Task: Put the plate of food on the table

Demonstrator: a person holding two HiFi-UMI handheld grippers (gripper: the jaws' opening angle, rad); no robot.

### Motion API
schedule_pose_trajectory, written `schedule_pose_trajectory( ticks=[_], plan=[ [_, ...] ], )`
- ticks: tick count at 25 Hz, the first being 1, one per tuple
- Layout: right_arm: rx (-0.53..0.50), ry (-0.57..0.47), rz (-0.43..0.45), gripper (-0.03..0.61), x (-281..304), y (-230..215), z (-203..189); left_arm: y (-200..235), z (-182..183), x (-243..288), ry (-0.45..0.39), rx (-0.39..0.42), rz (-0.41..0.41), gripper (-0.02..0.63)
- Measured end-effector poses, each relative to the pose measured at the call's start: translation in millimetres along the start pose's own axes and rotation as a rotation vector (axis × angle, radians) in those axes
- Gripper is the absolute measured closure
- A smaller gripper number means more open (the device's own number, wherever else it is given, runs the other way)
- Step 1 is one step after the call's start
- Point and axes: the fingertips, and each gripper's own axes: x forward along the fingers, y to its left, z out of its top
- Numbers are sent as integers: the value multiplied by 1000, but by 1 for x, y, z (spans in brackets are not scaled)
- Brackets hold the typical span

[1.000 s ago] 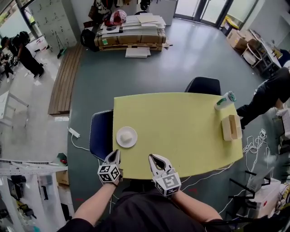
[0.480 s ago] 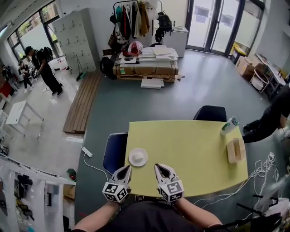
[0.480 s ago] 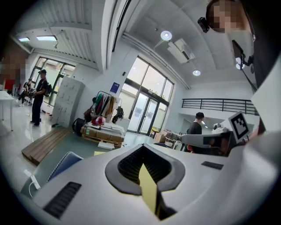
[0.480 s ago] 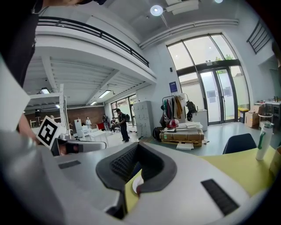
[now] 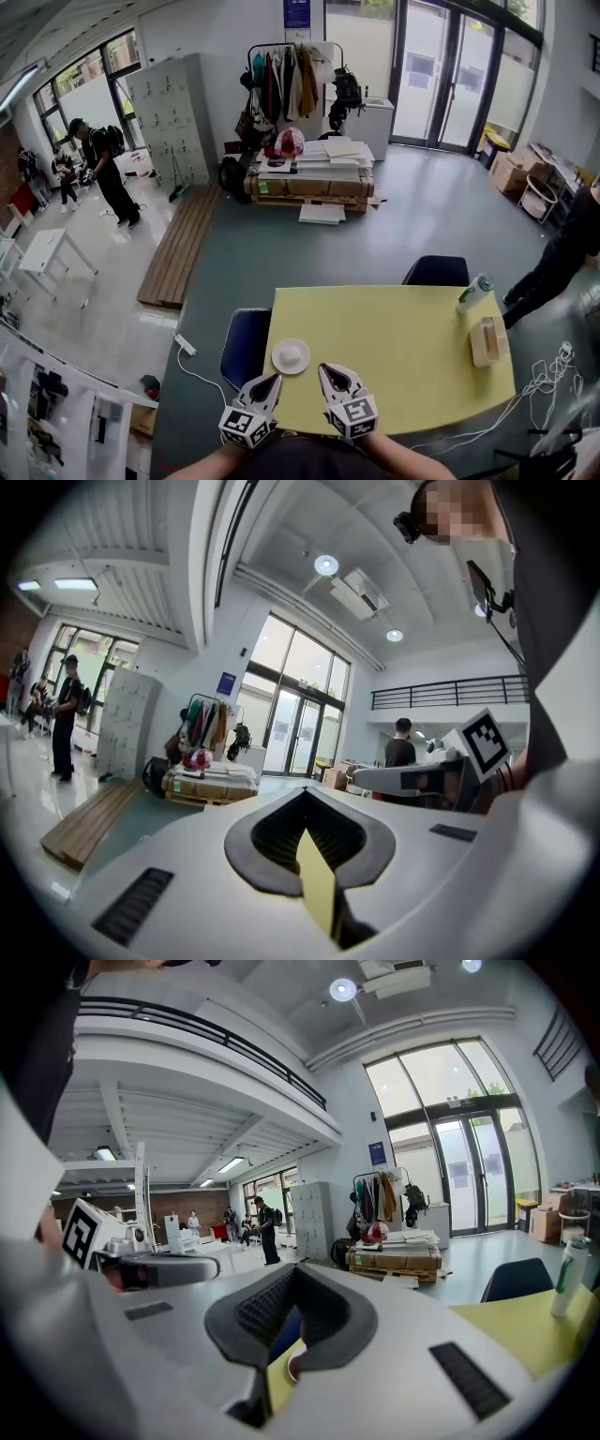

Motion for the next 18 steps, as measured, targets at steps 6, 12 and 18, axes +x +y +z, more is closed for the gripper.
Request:
schedule_pose_trajectory(
  ticks=[6, 12, 18],
  plan=[
    [-15, 3, -8, 568, -2, 7, 3, -6, 9, -6, -25, 30, -19, 604],
    [-18, -4, -26, 568, -8, 7, 12, -10, 10, -11, -24, 40, -10, 604],
    [-37, -1, -8, 568, -9, 15, 5, -12, 8, -17, -30, 51, 2, 604]
  ],
)
